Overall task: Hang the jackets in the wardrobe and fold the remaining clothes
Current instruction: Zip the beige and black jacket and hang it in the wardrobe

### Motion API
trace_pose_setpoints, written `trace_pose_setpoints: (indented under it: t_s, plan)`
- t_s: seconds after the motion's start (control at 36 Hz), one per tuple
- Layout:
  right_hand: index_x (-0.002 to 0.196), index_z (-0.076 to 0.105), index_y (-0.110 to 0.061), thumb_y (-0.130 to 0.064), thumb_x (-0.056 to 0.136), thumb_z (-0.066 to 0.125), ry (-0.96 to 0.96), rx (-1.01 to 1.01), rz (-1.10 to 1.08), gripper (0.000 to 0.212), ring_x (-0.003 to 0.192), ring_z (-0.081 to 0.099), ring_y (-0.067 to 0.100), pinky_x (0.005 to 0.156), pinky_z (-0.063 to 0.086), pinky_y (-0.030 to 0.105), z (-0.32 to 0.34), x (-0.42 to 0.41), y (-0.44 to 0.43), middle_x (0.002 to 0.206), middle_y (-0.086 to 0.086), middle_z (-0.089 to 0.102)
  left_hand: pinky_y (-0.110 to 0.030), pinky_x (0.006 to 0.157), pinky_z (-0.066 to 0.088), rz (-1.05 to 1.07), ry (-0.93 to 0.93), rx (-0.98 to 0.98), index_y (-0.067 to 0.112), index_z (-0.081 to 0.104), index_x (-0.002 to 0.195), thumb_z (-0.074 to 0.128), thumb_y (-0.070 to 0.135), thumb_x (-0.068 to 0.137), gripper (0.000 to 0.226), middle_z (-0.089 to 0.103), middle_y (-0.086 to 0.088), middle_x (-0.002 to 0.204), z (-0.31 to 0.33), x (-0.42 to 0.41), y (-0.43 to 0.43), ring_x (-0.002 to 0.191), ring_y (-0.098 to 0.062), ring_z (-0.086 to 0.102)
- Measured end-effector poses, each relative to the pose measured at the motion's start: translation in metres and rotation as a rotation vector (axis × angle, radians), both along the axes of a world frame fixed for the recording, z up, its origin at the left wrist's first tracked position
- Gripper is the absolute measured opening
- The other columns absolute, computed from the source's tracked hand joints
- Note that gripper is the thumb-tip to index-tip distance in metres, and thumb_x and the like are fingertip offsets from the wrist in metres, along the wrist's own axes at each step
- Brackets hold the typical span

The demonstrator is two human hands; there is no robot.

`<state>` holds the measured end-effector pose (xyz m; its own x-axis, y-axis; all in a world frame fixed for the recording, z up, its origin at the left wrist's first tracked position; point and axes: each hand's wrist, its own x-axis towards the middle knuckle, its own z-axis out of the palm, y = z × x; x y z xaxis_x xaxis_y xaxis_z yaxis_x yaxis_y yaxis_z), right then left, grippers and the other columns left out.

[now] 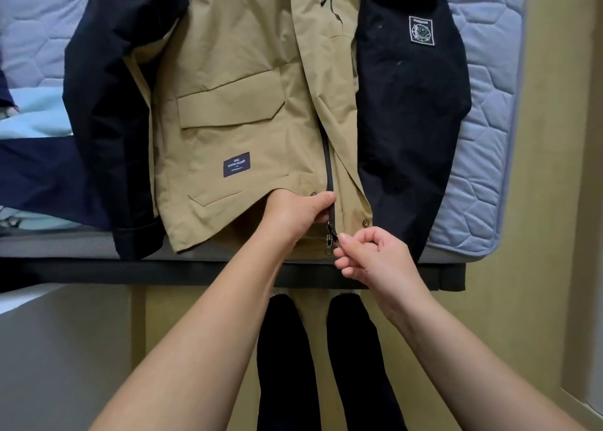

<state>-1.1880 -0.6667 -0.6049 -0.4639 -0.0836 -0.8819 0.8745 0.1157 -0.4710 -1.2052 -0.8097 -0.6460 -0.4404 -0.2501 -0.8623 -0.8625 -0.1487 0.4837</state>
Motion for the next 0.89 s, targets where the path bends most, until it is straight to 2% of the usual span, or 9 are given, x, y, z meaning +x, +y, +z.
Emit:
trace_pose_setpoints:
  t_s: [0.17, 0.28, 0.36, 0.44, 0.5, 0.61, 0.69, 0.78, 0.89]
  plan:
    - [0.095, 0.063, 0.0, -0.015, 0.087, 0.067, -0.025, -0.002, 0.003, 0.017, 0.061, 0.067, 0.012, 0.061, 0.056, 0.023, 0.005, 0.017, 0.002, 0.074, 0.009, 0.073, -0.007, 0.04, 0.04, 0.067, -0.007, -0.032, 0.014, 0.067, 0.071, 0.078, 0.024, 0.075, 0.016, 0.067, 0.014, 0.054, 0.003, 0.001, 0.006, 0.055, 0.0, 0.067]
    - [0.099, 0.061, 0.001, -0.014, 0.088, 0.066, -0.119, -0.027, -0.093, 0.019, 0.06, 0.066, 0.011, 0.06, 0.052, 0.022, 0.0, 0.028, 0.003, 0.07, 0.007, 0.072, -0.006, 0.036, 0.036, 0.058, -0.003, -0.037, 0.016, 0.066, 0.066, 0.076, 0.024, 0.076, 0.016, 0.066, 0.011, 0.051, 0.007, 0.003, 0.013, 0.049, 0.005, 0.063]
    - [0.101, 0.061, -0.006, -0.018, 0.091, 0.062, -0.223, -0.079, -0.085, 0.016, 0.063, 0.067, 0.01, 0.06, 0.051, 0.022, -0.007, 0.021, 0.002, 0.07, 0.002, 0.071, -0.014, 0.048, 0.042, 0.048, 0.026, -0.089, 0.02, 0.064, 0.068, 0.077, 0.023, 0.075, 0.015, 0.066, 0.012, 0.066, 0.003, 0.003, 0.011, 0.062, -0.003, 0.062]
    - [0.103, 0.065, -0.019, -0.025, 0.091, 0.061, -0.258, -0.131, -0.114, 0.014, 0.084, 0.066, 0.014, 0.071, 0.051, 0.028, -0.015, 0.01, 0.0, 0.086, -0.001, 0.071, -0.023, 0.071, 0.049, 0.053, 0.049, -0.099, 0.017, 0.068, 0.085, 0.077, 0.021, 0.075, 0.014, 0.067, 0.009, 0.083, 0.001, 0.002, 0.006, 0.081, -0.011, 0.062]
    - [0.105, 0.066, -0.022, -0.031, 0.085, 0.066, -0.253, -0.193, -0.147, 0.022, 0.09, 0.063, 0.013, 0.076, 0.049, 0.031, -0.018, 0.005, -0.004, 0.089, -0.005, 0.07, -0.027, 0.078, 0.051, 0.043, 0.065, -0.093, 0.015, 0.07, 0.092, 0.077, 0.02, 0.076, 0.018, 0.069, 0.007, 0.087, 0.004, 0.001, 0.005, 0.085, -0.014, 0.065]
    - [0.099, 0.067, -0.023, -0.054, 0.061, 0.069, -0.282, -0.264, -0.259, 0.049, 0.077, 0.064, 0.01, 0.079, 0.046, 0.033, -0.017, 0.003, -0.015, 0.084, -0.005, 0.068, -0.019, 0.061, 0.054, 0.025, 0.091, -0.051, 0.013, 0.07, 0.069, 0.078, 0.019, 0.074, 0.011, 0.071, 0.005, 0.063, 0.008, 0.0, 0.005, 0.064, -0.009, 0.07]
    - [0.11, 0.065, -0.02, -0.063, 0.074, 0.06, -0.376, -0.273, -0.447, 0.056, 0.075, 0.063, 0.012, 0.078, 0.048, 0.034, -0.019, 0.003, -0.017, 0.085, -0.001, 0.065, -0.009, 0.044, 0.043, 0.039, 0.087, -0.034, 0.016, 0.068, 0.066, 0.077, 0.019, 0.077, 0.015, 0.066, 0.012, 0.052, 0.011, 0.0, 0.007, 0.052, 0.0, 0.065]
    - [0.102, 0.064, -0.017, -0.052, 0.087, 0.057, -0.415, -0.259, -0.536, 0.038, 0.071, 0.06, 0.013, 0.072, 0.049, 0.033, -0.02, 0.002, -0.015, 0.08, 0.0, 0.061, -0.016, 0.052, 0.045, 0.019, 0.058, -0.085, 0.017, 0.07, 0.072, 0.078, 0.031, 0.074, 0.016, 0.071, 0.007, 0.066, 0.013, 0.001, 0.009, 0.067, -0.007, 0.068]
    - [0.094, 0.065, -0.014, -0.028, 0.073, 0.073, -0.381, -0.339, -0.474, 0.026, 0.069, 0.058, 0.014, 0.059, 0.05, 0.027, -0.019, 0.003, -0.013, 0.074, 0.002, 0.066, -0.029, 0.078, 0.054, 0.025, 0.035, -0.084, 0.014, 0.073, 0.084, 0.08, 0.036, 0.071, 0.026, 0.074, 0.0, 0.083, 0.013, 0.003, 0.004, 0.083, -0.017, 0.07]
